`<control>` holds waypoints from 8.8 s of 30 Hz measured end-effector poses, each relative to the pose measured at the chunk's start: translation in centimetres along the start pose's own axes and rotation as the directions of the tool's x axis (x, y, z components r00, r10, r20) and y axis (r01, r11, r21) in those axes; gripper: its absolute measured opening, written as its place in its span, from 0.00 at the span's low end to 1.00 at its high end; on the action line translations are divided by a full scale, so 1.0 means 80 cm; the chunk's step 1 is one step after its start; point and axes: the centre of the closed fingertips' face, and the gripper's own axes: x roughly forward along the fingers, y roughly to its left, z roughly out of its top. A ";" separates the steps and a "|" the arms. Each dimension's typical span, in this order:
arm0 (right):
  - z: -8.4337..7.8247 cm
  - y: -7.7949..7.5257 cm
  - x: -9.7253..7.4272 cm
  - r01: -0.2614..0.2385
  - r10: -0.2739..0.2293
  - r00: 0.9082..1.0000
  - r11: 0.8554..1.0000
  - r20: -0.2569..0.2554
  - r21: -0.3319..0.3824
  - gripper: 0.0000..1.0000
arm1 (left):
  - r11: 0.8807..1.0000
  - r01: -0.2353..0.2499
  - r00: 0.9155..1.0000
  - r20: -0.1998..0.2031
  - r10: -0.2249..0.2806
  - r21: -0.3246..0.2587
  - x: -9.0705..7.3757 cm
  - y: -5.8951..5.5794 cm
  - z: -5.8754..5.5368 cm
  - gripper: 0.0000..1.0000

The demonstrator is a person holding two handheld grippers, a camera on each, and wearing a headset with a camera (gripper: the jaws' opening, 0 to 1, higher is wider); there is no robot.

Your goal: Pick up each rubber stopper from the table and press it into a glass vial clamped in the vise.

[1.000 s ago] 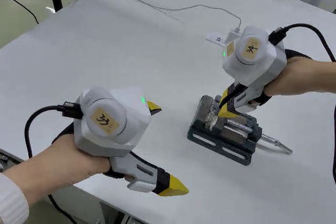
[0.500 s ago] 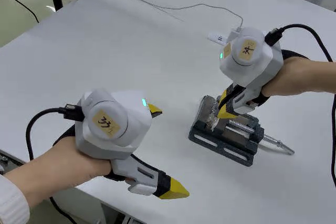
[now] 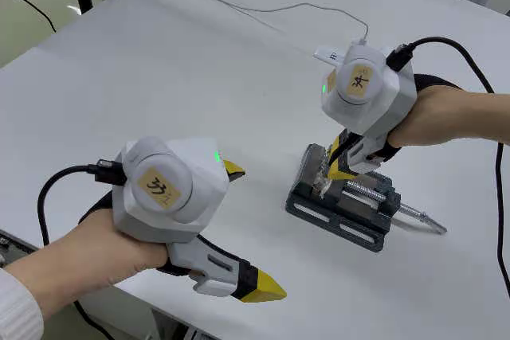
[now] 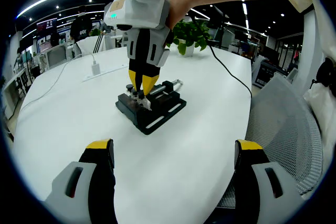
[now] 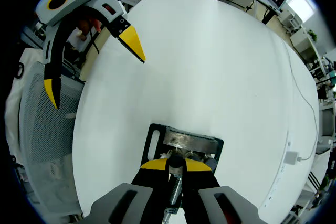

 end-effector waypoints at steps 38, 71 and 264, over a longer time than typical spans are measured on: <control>0.002 0.010 -0.006 -0.006 0.021 0.997 0.983 -0.075 0.185 0.04 | 1.000 0.031 1.000 0.004 -0.031 -0.004 0.013 -0.009 0.001 0.93; -0.002 0.006 -0.027 -0.038 0.032 0.992 0.998 0.125 0.046 0.15 | 1.000 0.027 1.000 -0.016 -0.027 -0.004 0.009 -0.005 0.001 0.90; -0.164 0.166 -0.031 0.016 -0.547 0.759 0.559 0.354 0.829 0.99 | 0.986 -0.151 0.989 -0.005 0.151 -0.071 -0.028 0.026 0.003 0.94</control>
